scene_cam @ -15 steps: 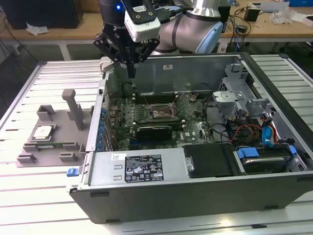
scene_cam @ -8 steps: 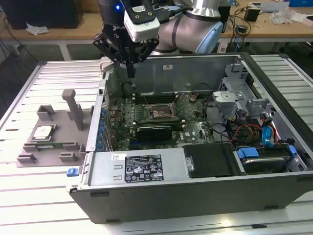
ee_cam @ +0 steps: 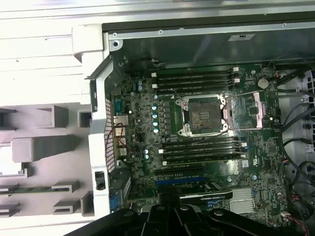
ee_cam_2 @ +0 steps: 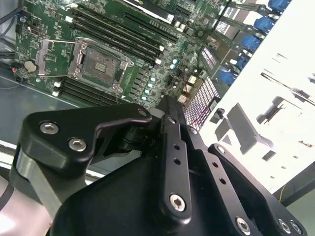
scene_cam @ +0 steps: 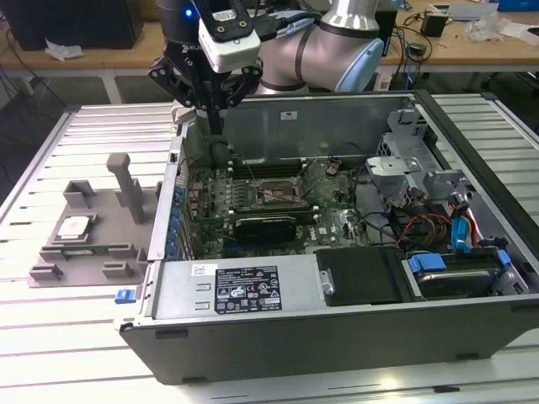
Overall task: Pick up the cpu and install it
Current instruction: 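Reach for the cpu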
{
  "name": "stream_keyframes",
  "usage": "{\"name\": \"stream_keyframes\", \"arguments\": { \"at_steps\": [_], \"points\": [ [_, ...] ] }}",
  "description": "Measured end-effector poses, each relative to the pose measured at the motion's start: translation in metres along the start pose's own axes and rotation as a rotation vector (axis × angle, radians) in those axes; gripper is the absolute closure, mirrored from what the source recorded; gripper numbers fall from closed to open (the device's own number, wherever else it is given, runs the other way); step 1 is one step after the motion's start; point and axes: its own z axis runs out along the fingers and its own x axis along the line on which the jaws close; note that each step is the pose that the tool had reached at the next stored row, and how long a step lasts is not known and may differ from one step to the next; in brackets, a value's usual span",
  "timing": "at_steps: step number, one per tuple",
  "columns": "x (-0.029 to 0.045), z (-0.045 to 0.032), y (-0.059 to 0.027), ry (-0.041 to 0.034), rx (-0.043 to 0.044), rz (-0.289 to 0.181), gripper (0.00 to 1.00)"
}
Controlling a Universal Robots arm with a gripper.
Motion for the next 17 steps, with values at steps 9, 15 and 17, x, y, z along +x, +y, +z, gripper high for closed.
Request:
{"name": "stream_keyframes", "arguments": {
  "at_steps": [9, 15, 17],
  "points": [
    [0.0124, -0.0003, -0.0009, 0.0, 0.0, 0.0, 0.89],
    [0.0232, -0.0006, -0.0017, -0.0001, 0.0, 0.0, 0.89],
    [0.0277, -0.0007, -0.0021, -0.0002, 0.0, 0.0, 0.89]
  ]
}}
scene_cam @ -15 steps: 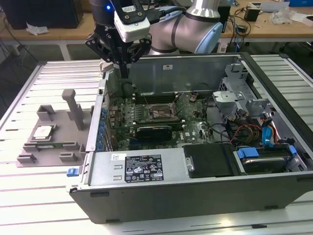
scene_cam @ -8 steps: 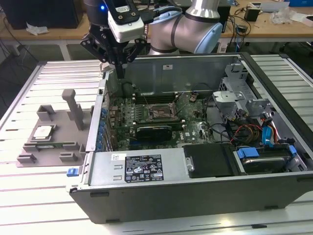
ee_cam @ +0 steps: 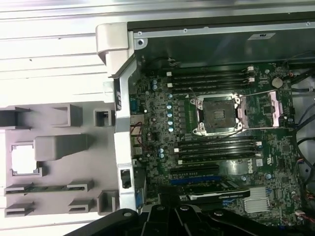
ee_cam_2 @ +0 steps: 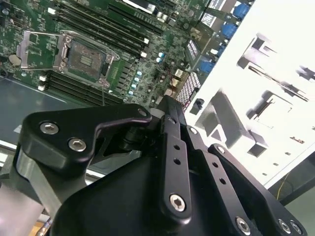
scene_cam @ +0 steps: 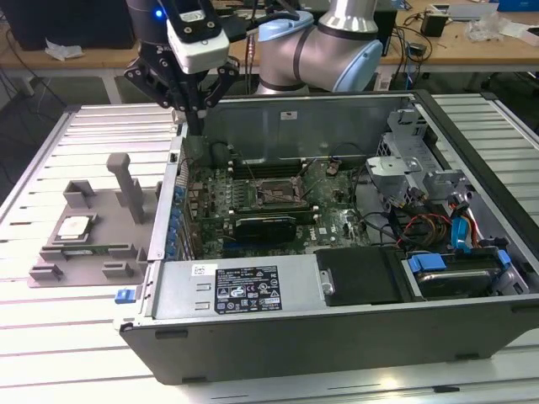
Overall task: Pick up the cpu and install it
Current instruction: 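Reach for the cpu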
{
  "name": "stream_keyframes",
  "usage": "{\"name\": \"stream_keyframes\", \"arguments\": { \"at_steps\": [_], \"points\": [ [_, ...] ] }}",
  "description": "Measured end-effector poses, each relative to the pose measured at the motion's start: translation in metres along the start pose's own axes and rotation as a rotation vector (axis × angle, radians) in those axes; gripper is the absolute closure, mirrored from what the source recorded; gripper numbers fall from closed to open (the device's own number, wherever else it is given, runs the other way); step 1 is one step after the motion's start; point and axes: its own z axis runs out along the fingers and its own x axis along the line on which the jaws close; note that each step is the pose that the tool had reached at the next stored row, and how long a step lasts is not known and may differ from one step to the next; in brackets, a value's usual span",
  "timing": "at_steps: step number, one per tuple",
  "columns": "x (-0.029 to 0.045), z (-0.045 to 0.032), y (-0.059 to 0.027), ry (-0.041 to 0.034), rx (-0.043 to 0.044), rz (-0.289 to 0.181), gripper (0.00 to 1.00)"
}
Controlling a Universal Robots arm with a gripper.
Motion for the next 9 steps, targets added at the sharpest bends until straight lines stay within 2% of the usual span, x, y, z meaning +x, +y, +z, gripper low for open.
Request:
{"name": "stream_keyframes", "arguments": {
  "at_steps": [3, 6, 9],
  "points": [
    [0.0088, -0.0002, -0.0007, -0.0002, 0.0, 0.0, 0.89],
    [0.0141, -0.0004, -0.0011, -0.0002, 0.0, 0.0, 0.89],
    [0.0254, -0.0007, -0.0019, -0.0002, 0.0, 0.0, 0.89]
  ]
}}
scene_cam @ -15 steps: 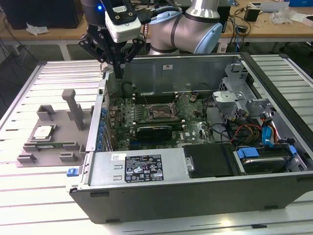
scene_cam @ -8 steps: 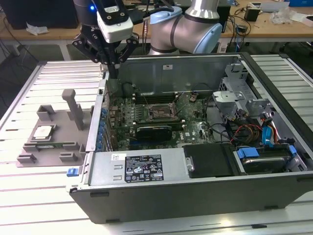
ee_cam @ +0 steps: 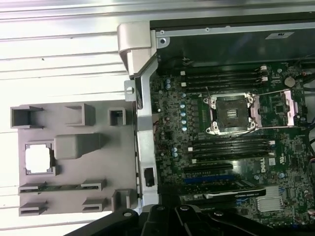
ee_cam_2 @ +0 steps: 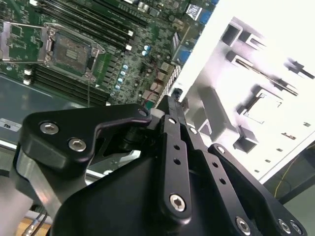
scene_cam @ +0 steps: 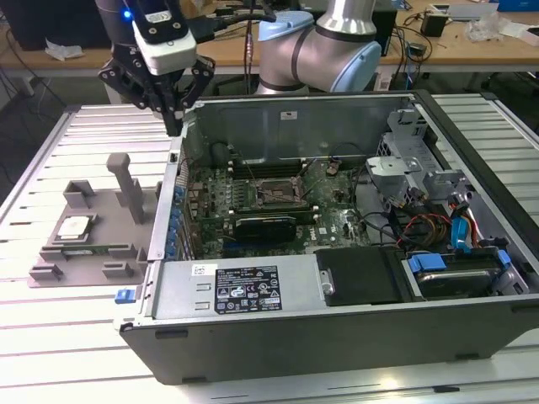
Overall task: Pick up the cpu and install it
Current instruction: 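Reach for the cpu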
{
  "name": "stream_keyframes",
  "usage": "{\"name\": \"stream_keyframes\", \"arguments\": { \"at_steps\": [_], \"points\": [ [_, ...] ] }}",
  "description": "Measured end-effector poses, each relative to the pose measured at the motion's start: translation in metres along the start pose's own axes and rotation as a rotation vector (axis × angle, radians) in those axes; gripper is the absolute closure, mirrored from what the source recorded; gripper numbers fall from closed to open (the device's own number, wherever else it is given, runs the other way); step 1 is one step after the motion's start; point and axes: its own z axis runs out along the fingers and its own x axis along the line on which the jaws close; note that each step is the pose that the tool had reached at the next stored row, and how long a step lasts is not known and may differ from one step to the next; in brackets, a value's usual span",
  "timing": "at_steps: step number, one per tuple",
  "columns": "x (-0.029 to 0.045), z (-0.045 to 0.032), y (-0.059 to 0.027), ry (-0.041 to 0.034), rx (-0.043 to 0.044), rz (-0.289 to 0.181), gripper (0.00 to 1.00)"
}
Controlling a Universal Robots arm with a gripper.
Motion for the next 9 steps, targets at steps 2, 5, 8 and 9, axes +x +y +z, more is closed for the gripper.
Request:
{"name": "stream_keyframes", "arguments": {
  "at_steps": [2, 5, 8, 9],
  "points": [
    [0.0042, -0.0001, -0.0003, 0.0, 0.0, 0.0, 0.89],
    [0.0103, -0.0003, -0.0007, -0.0001, 0.0, 0.0, 0.89],
    [0.017, -0.0005, -0.0012, -0.0002, 0.0, 0.0, 0.89],
    [0.0188, -0.0005, -0.0014, -0.0002, 0.0, 0.0, 0.89]
  ]
}}
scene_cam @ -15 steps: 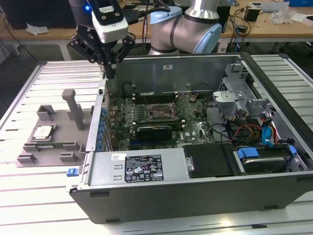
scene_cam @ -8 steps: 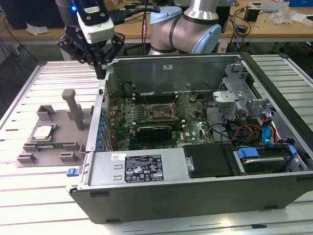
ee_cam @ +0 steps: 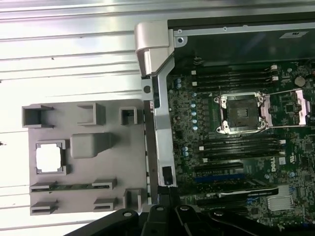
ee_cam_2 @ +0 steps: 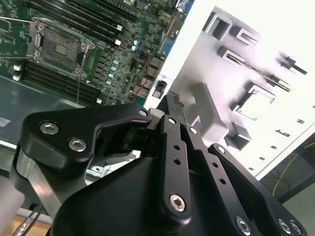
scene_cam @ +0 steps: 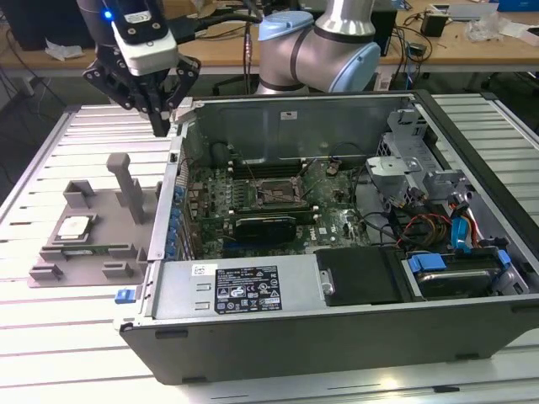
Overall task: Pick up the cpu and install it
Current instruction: 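Reach for the cpu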
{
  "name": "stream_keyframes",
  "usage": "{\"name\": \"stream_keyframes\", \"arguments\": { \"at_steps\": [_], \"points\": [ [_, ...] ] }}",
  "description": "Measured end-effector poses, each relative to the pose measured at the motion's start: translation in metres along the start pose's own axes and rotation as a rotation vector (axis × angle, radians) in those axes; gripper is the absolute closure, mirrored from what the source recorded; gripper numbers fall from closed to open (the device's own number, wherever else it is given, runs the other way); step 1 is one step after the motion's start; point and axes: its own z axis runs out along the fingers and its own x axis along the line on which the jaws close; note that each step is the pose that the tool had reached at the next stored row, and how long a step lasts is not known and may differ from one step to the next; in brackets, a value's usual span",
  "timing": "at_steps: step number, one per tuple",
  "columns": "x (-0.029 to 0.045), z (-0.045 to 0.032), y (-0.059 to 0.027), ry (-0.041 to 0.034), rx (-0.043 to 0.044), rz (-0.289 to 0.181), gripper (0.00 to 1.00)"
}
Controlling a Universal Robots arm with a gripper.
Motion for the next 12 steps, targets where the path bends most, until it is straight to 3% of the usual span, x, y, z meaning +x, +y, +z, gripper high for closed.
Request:
{"name": "stream_keyframes", "arguments": {
  "at_steps": [7, 12],
  "points": [
    [0.0186, 0.0002, -0.0013, -0.0005, 0.0001, 0.0, 0.89],
    [0.032, 0.0047, -0.0016, -0.0006, 0.0, 0.0, 0.89]
  ]
}}
